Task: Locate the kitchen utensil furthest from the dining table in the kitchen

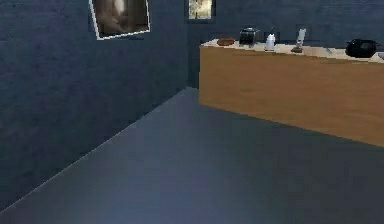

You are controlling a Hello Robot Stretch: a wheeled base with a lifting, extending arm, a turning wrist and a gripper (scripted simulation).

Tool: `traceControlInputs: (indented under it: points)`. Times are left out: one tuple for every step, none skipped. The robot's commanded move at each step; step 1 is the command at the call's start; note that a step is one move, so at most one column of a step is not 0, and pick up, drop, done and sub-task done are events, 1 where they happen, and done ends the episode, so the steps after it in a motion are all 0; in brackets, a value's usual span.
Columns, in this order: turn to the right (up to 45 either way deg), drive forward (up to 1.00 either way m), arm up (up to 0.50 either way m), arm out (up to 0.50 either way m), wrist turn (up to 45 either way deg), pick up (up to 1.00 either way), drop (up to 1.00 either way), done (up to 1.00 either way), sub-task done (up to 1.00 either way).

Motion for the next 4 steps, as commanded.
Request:
traceControlInputs:
  points:
    - [24.0, 0.0, 0.0, 0.0, 0.0, 0.0, 0.0, 0.0, 0.0]
    - [0.0, 0.95, 0.0, 0.0, 0.0, 0.0, 0.0, 0.0, 0.0]
    - [30.0, 0.0, 0.0, 0.0, 0.0, 0.0, 0.0, 0.0, 0.0]
    - [0.0, 1.0, 0.0, 0.0, 0.0, 0.0, 0.0, 0.0, 0.0]
